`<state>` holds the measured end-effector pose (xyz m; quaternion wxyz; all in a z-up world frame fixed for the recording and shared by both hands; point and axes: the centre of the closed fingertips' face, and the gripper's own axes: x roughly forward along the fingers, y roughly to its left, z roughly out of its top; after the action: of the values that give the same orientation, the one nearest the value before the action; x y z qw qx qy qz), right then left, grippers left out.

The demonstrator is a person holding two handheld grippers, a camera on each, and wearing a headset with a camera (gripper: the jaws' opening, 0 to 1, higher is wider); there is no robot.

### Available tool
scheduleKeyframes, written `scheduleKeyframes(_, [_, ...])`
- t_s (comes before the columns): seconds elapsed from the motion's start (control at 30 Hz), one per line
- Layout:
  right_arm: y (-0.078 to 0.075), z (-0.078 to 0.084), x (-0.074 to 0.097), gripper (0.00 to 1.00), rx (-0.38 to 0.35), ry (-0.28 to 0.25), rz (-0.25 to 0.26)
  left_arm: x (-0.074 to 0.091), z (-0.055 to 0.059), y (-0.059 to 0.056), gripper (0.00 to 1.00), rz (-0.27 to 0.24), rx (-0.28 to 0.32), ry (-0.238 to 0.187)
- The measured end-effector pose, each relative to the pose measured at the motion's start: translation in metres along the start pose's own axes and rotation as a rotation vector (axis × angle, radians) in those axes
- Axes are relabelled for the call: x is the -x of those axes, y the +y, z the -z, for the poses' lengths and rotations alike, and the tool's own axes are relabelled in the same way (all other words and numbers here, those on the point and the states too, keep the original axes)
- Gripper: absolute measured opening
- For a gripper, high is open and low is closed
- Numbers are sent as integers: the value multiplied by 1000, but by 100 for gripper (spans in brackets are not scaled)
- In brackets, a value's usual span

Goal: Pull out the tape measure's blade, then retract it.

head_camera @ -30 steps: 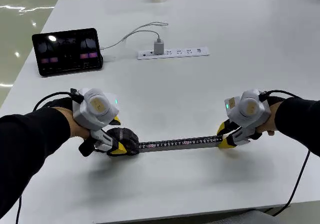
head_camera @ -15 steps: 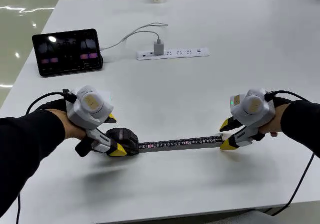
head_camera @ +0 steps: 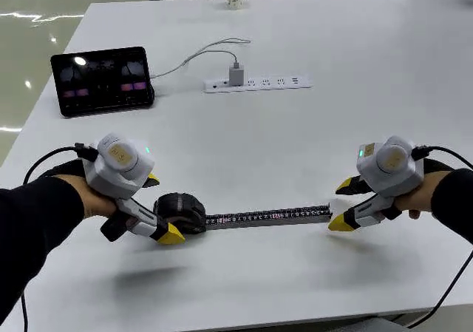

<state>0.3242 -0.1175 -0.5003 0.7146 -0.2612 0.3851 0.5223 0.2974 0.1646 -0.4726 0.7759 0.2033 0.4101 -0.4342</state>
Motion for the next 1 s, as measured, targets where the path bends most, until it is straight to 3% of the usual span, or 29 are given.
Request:
scheduleKeyframes(0.4, [0,9,9,59,-62,-68,84,13,13,8,87,-53,116,-91])
scheduleKeyframes(0.57, [2,12,16,64,-92,-98,115,21,16,12,90,-73,227,-175])
scheduleKeyframes(0.87, [5,18,28,72,-148,-156,156,34,32,14,97,-113,306,-225])
scheduleKeyframes(1.0, [9,21,31,76,-150,-167,168,38,39,12,99,-140,312,-239])
